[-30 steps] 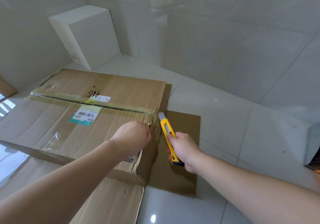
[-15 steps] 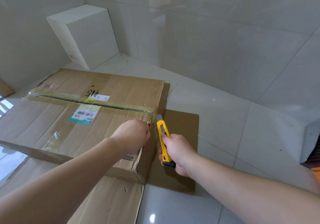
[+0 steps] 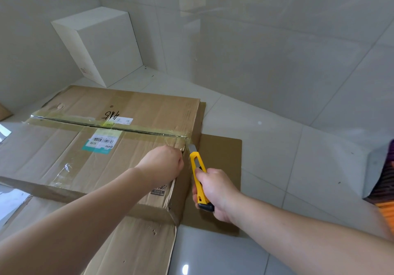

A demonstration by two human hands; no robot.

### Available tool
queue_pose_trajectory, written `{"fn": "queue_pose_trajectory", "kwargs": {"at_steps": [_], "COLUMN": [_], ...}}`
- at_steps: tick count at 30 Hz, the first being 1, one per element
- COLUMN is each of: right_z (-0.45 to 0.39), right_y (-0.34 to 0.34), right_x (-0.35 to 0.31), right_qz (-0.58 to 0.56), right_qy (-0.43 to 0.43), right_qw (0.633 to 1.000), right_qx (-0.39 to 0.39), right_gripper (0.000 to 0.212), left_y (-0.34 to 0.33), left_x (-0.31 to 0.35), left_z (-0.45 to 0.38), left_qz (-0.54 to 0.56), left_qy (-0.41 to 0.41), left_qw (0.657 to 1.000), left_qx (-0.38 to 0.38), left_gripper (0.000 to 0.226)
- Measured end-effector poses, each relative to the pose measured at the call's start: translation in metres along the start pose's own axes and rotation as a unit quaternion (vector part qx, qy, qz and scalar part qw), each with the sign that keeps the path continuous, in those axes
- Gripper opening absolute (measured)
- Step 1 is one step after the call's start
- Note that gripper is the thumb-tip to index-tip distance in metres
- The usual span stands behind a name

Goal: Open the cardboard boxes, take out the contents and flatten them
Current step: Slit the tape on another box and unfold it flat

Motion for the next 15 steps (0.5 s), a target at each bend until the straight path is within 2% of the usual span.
{"fn": "queue_pose_trajectory", "kwargs": {"at_steps": [15], "right_z": [0.0086], "right_y": [0.0078], "right_x": [0.0088], "right_qz": [0.025], "right_qy": [-0.001], "right_qw": [1.000], "right_qx": [-0.015], "right_gripper": [0.024], "left_y": [0.0003], "left_x": [0.0000], "left_z": [-0.0004], "left_qz": [0.022], "left_qy": [-0.004], "left_qw": [1.000], "left_qx": [0.016], "left_gripper": [0.033]}}
Point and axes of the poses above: each hand's wrist, its own z-axis away from the middle knuckle, its own y-axis out of the back of the hand, x = y × z, the point moved 4 cm from there along -z, towards the middle knuckle, and after that the axes turned 13 degrees about z, right-handed, at the moved point
